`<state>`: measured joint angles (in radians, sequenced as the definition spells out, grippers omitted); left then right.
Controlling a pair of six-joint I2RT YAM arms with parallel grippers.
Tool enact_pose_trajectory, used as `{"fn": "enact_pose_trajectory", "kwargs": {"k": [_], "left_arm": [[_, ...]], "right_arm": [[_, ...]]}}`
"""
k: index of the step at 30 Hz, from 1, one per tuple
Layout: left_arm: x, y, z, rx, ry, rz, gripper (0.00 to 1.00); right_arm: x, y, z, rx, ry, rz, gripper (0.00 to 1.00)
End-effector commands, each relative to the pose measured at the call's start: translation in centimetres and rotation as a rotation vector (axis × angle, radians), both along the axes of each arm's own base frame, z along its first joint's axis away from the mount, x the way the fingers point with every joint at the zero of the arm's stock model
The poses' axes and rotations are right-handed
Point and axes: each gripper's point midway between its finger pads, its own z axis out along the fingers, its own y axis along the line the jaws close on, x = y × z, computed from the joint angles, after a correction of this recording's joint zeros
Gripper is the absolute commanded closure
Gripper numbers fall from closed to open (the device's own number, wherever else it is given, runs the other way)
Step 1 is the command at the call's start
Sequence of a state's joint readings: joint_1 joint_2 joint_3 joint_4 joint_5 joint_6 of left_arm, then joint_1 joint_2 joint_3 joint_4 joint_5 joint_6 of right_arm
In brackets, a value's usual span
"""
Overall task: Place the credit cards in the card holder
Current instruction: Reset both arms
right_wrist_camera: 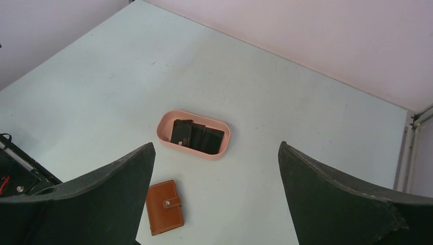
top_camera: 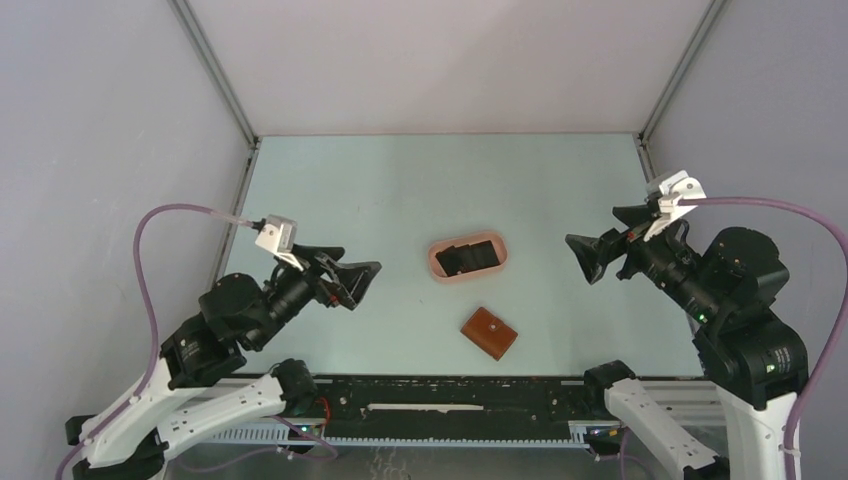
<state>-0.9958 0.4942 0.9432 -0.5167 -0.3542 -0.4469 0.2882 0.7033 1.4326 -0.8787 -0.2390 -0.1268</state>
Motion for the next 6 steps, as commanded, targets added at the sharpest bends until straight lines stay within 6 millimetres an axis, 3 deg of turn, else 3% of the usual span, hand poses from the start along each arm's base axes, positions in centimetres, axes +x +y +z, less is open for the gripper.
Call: {"fn": "enact_pose_trajectory", "kwargs": {"k": [1, 6], "left_arm": [[-0.54, 0.43, 2.01, -0.058, -0.013, -0.010, 0.00], [-0.19, 0.46, 1.44, -0.037, -0.008, 0.007, 0.00]], "right_arm": [[-0.10, -0.07, -0.04, 0.005, 0.003, 0.001, 0.00], [-0.10, 0.47, -0.36, -0.001, 0.015, 0.037, 0.00]]}}
